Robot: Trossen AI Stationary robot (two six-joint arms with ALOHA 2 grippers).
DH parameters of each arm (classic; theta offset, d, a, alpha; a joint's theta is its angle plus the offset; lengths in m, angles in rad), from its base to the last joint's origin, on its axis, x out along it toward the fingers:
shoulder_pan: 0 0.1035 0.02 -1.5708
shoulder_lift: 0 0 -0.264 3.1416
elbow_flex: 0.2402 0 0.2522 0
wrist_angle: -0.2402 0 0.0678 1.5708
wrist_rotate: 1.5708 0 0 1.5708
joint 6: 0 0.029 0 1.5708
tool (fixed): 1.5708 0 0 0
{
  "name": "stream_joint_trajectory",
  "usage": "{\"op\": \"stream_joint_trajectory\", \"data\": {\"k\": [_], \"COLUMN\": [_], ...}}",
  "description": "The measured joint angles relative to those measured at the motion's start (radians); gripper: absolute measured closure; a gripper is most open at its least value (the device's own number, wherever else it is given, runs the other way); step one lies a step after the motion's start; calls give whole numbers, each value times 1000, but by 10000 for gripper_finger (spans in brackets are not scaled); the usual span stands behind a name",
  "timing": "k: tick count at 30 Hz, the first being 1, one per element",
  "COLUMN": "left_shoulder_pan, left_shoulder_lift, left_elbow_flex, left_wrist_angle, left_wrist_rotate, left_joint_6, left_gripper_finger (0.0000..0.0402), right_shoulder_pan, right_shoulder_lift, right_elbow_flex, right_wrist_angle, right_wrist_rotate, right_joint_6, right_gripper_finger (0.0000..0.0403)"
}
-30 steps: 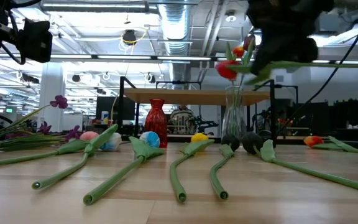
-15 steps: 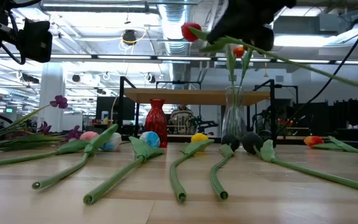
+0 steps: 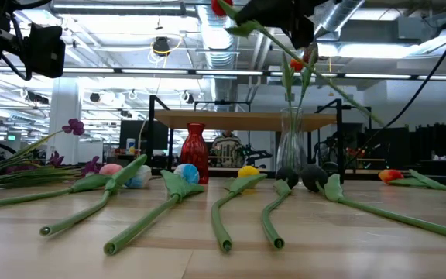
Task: Pick and place flowers into a vace then onto a shelf
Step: Put the red flower into the transparent vase
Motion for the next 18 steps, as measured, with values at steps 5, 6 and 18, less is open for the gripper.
{"op": "stream_joint_trajectory", "data": {"k": [5, 6, 18], "left_shoulder_pan": [0, 0, 0], "left_shoulder_lift": [0, 0, 0], "left_elbow_flex": [0, 0, 0], "left_wrist_angle": [0, 0, 0], "left_wrist_rotate": [0, 0, 0], "left_joint_6": [0, 0, 0], "left_gripper_finger": [99, 99, 99], "right_shoulder_pan": [0, 0, 1], "right_shoulder_lift": [-8, -14, -136], "right_elbow_flex": [3, 8, 42], "right_wrist_angle": [52, 51, 47], "right_wrist_rotate": [0, 0, 37], "right_joint_6": [-83, -99, -249], "right_gripper_finger": [392, 391, 392]}}
